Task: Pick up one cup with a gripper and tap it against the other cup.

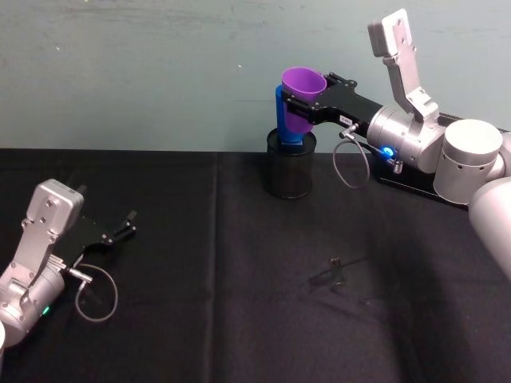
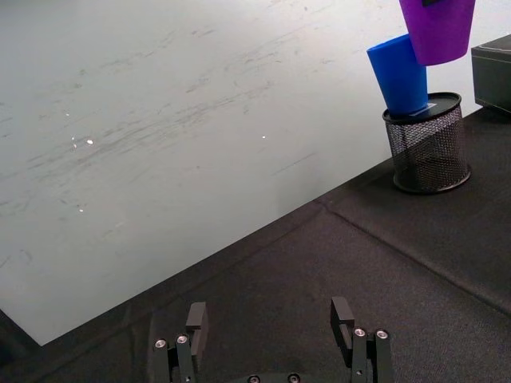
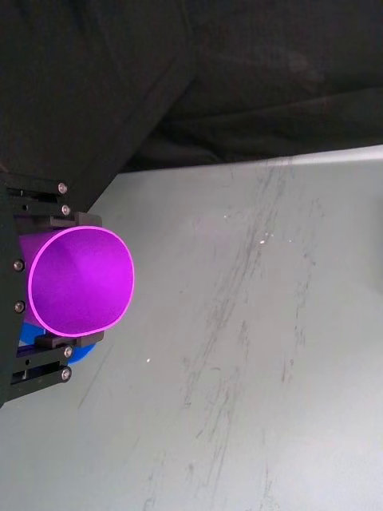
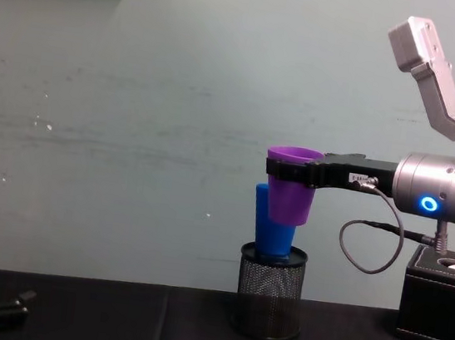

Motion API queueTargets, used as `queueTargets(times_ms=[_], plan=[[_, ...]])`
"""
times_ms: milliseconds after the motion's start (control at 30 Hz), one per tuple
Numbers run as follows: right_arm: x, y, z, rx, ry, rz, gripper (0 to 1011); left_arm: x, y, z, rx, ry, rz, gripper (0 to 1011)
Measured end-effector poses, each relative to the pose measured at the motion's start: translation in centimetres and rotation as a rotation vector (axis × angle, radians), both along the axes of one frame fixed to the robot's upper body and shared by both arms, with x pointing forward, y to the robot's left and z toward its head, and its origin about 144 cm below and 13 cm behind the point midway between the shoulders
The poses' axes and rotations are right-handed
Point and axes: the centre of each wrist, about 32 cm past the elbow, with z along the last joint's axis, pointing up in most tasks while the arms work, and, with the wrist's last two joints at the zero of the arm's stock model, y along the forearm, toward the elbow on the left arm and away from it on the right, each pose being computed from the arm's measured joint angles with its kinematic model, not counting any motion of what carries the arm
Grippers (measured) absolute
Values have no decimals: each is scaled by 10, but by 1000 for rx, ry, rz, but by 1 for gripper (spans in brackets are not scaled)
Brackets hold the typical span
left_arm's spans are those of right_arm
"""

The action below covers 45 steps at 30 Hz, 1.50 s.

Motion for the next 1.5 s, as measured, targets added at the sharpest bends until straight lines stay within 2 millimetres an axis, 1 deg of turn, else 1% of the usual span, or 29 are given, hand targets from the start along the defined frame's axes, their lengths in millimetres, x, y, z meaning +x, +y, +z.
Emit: queueTargets(times_ms=[1267,1500], plan=[[0,0,0,0,0,0,718,0,0,0,0,0,0,1011],[-7,-3,4,4,-17,34,718,0,0,0,0,0,0,1012]])
